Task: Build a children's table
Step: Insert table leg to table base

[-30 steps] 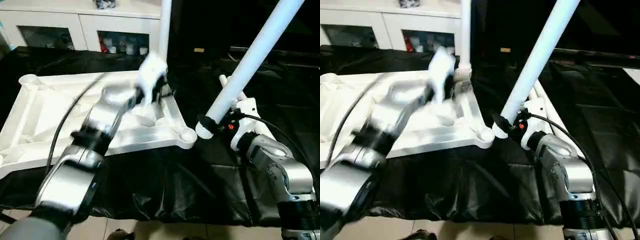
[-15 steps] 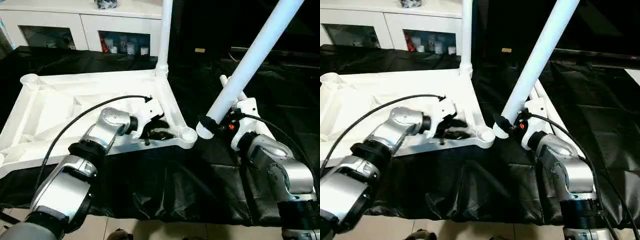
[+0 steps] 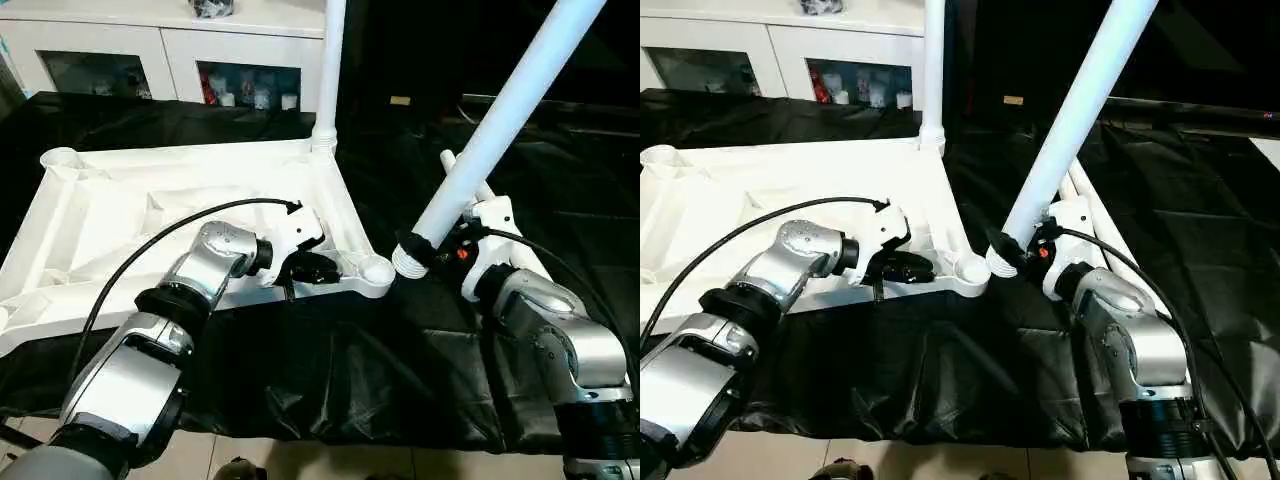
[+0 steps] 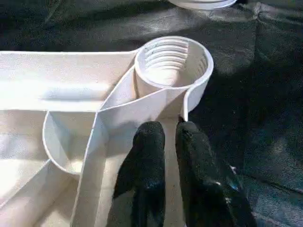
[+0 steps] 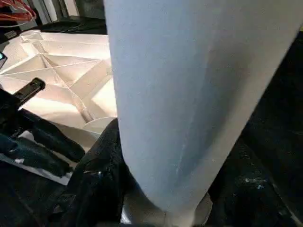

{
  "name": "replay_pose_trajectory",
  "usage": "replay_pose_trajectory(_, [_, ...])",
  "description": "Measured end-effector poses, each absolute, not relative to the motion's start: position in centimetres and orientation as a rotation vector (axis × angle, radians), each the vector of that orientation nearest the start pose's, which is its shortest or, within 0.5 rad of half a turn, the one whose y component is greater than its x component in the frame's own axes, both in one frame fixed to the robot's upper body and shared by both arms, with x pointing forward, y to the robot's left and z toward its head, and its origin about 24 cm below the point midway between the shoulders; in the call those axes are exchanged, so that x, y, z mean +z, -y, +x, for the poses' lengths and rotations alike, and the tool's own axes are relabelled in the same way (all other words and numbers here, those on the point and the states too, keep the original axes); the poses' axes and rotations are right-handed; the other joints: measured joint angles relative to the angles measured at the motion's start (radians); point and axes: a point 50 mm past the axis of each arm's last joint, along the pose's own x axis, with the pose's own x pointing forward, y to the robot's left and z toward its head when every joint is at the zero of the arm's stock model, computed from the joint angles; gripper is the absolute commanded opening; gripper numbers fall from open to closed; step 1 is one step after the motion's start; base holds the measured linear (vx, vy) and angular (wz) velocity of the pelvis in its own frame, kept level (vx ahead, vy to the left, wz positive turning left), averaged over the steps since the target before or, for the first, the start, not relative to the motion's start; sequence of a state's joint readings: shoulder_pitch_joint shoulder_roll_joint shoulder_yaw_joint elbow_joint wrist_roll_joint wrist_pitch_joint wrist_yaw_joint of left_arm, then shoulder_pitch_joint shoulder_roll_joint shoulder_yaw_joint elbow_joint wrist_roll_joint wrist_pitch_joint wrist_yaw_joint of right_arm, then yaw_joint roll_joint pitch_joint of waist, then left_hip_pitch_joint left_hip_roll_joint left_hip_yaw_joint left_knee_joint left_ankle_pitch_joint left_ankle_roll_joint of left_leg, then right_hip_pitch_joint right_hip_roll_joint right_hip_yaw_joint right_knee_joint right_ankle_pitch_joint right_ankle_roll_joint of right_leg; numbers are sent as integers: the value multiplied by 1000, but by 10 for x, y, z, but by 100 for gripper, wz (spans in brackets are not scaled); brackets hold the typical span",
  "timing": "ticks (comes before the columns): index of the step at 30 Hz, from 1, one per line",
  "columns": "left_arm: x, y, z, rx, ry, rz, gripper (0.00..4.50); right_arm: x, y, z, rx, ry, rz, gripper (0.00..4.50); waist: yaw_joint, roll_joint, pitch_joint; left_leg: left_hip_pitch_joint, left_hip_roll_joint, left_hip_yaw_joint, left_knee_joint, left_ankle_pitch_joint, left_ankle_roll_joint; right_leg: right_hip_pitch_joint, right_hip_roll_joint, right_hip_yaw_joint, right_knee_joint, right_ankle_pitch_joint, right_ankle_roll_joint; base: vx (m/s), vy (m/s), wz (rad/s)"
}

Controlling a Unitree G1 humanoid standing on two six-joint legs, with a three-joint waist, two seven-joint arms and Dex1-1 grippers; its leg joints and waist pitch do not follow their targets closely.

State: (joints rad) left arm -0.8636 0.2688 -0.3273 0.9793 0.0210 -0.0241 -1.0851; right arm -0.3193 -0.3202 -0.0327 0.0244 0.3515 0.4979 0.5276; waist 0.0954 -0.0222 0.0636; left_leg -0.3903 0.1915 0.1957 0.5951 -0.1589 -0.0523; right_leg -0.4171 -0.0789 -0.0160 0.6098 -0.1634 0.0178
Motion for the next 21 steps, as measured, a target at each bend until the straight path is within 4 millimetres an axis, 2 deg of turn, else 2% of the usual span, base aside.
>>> replay_pose_trajectory(3, [69,-108,355,-1255,-413,446,13,91,168,301,589,-195,76,191,-1,0,0,1,0,0,0,0,0,0,0,0,0,-2,3,0,0,0])
replay_pose_trajectory(8, [67,-109,355,-1247,-421,420,11,89,169,301,588,-205,79,191,-3,0,0,1,0,0,0,0,0,1,0,0,0,-3,4,0,0,0])
replay_pose_trajectory(9, [66,-110,355,-1240,-429,398,46,87,169,302,586,-211,82,191,-3,0,0,1,0,0,0,0,0,1,0,0,0,-3,4,0,0,0])
replay_pose_trajectory(12, [66,-112,355,-1239,-443,356,52,87,169,302,586,-214,82,191,-5,0,0,1,0,0,0,0,0,0,0,0,0,-2,4,0,0,0])
replay_pose_trajectory(14, [67,-112,355,-1238,-443,350,74,87,169,302,586,-214,82,191,-4,-1,0,1,0,0,0,0,0,0,0,0,0,-2,4,0,0,0])
replay_pose_trajectory(21, [67,-115,354,-1253,-459,329,78,90,168,303,591,-205,78,191,-4,0,0,1,0,0,-1,0,0,0,0,0,0,0,0,0,0,0])
